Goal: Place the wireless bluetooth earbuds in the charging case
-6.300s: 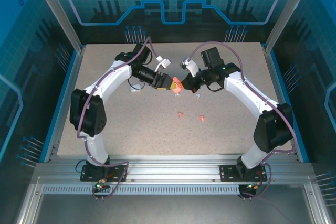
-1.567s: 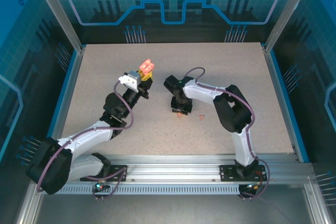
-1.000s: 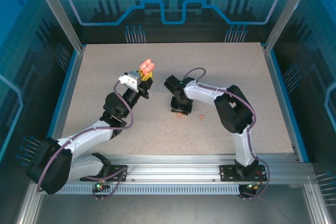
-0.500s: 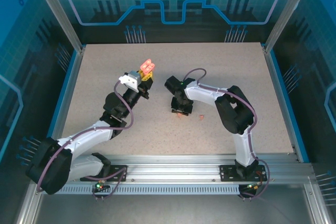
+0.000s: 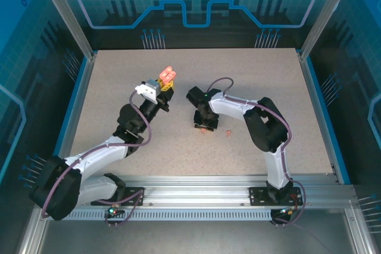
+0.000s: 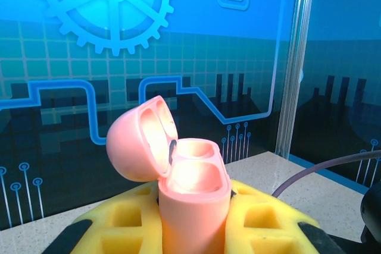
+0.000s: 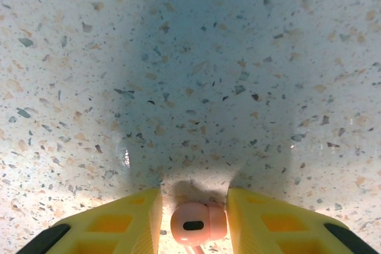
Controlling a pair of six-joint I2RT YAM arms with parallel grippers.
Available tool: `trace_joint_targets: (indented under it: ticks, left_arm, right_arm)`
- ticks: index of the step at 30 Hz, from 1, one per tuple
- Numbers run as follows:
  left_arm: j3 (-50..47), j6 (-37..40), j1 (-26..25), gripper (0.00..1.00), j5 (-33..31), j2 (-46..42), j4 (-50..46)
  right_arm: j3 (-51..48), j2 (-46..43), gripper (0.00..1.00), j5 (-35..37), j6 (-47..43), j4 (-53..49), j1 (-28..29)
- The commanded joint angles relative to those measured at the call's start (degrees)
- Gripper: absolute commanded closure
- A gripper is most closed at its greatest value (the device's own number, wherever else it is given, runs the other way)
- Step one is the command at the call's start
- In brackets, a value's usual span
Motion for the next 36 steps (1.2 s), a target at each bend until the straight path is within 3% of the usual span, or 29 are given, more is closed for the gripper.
trace_joint_targets:
  ticks: [1, 14, 17, 24, 36]
  left_arm:
    - [2.06, 0.01, -0.36, 1.00, 0.99, 0.12, 1.13]
    - [2.37, -0.52, -0.42, 1.00, 1.14, 0.51, 1.16]
    - [2.23, -0.64, -0.35, 1.00, 1.12, 0.50, 1.08]
    - [1.49, -0.83, -0.42, 1.00, 1.39, -0.05, 0.93]
    - [0.17, 1.37, -0.35, 1.00, 5.60, -0.56, 3.41]
  right_arm:
    - [-1.11, -0.92, 0.65, -0.78, -0.27, -2.67, 1.51]
    - [-2.15, -1.31, 0.73, -1.17, -0.04, -1.72, 2.07]
    - [-2.73, -2.13, 0.80, -1.02, -0.33, -0.73, 1.87]
    - [-5.00, -5.71, 0.81, 0.25, -2.68, 3.36, 0.81]
    - [-6.85, -22.72, 0.80, 3.05, -10.31, 7.58, -3.58]
